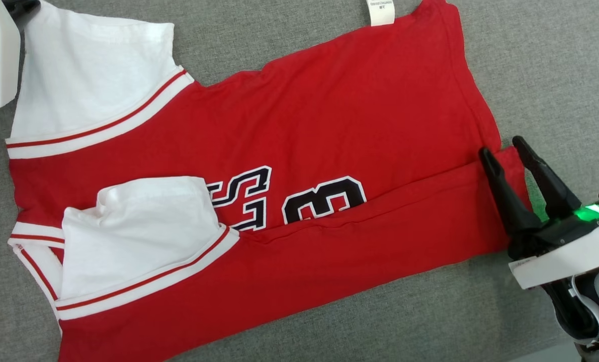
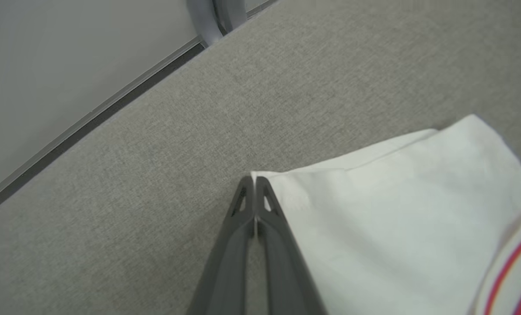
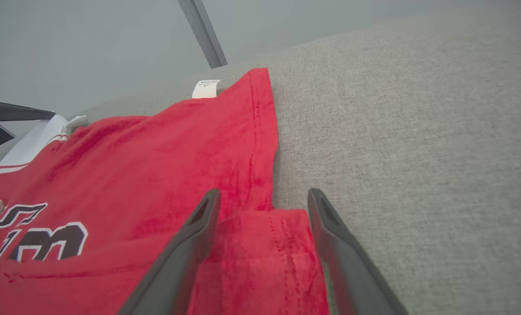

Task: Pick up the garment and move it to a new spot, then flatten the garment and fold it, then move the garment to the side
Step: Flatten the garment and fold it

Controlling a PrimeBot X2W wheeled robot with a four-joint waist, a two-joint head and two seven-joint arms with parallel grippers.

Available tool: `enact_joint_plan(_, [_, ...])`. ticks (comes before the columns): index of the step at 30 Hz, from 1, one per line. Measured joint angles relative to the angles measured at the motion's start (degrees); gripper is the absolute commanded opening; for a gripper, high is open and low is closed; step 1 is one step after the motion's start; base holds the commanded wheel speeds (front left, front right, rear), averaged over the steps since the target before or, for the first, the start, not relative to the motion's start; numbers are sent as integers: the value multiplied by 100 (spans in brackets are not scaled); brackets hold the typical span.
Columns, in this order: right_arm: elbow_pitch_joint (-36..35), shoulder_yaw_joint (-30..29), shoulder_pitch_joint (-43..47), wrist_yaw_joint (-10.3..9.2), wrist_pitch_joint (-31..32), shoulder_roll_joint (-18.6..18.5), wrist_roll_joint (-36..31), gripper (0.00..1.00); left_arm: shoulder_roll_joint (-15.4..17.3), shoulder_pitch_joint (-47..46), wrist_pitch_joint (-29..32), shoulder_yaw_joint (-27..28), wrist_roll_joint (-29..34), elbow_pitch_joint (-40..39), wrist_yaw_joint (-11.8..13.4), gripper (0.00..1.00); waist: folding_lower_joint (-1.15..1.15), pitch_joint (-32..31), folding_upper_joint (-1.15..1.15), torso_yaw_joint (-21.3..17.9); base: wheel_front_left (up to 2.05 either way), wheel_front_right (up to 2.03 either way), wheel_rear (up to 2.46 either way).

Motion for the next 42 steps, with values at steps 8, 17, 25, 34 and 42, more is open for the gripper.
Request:
enact_joint_plan(8, [325,-53,-939,-1,902,-12,-229,100,-56,3,-205,51,-355,-21,-19,0,0,-115,0,98,0,0,0])
enact_joint_plan(17, [1479,-390,-2902,-1,3540,609,-1889,100,-29,7,-288,-123,-477,-282,-36,0,0,-248,0,300,0,0,0])
enact_joint_plan(25, [2111,-657,-3608,4,4579,1177,-2905,100,-20,-3,-304,-223,-671,-570,-36,0,0,-208,0,491,0,0,0])
enact_joint_plan(34, [2523,-792,-3650,4,4670,1347,-3176,100,10,-17,-356,-337,-722,-634,-36,0,0,-178,0,574,0,0,0])
enact_joint_plan(42, [2708,-556,-3811,4,4541,1349,-3165,28,37,-17,-390,-427,-766,-649,-36,0,0,-149,0,606,0,0,0])
